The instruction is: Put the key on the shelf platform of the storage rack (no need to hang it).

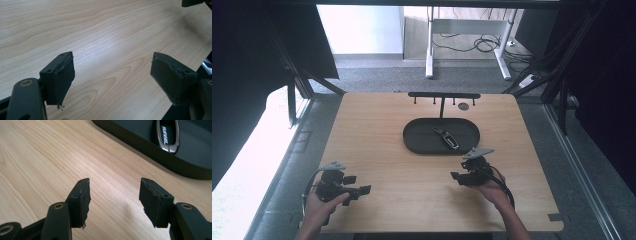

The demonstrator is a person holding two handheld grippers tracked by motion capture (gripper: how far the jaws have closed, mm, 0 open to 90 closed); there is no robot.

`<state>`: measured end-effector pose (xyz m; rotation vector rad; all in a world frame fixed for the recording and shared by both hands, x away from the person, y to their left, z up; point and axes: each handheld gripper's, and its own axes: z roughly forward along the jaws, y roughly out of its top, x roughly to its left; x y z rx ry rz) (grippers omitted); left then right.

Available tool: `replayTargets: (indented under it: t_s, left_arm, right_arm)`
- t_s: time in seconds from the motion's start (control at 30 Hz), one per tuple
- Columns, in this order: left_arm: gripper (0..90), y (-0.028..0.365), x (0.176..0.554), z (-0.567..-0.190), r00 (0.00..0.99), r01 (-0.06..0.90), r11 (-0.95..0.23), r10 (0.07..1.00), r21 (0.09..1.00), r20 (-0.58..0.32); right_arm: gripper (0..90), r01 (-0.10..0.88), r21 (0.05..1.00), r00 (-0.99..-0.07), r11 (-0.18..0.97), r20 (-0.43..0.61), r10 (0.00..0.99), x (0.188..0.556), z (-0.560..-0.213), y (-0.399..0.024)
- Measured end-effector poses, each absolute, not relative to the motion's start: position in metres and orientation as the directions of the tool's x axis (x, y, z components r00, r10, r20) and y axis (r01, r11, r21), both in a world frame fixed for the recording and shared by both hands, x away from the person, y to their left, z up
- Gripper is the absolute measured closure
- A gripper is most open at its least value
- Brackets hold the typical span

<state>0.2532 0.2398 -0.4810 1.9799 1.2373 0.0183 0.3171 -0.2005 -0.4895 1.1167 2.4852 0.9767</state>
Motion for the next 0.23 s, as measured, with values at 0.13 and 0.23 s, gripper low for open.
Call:
replayTargets:
  t_s: [0.13, 0.23]
  left_arm:
    - [19.8, 0.2391, 0.2532, -0.4808, 0.527, 0.754, -0.219, 0.764, 0.619, -0.372]
    - [19.8, 0.2392, 0.2534, -0.4805, 0.53, 0.752, -0.22, 0.763, 0.621, -0.371]
  right_arm:
    - [42.4, 0.571, 0.667, -0.67, 0.479, 0.041, 0.741, 0.3171, -0.4905, -0.2032]
    - [42.3, 0.568, 0.669, -0.67, 0.48, 0.037, 0.741, 0.317, -0.4892, -0.2029]
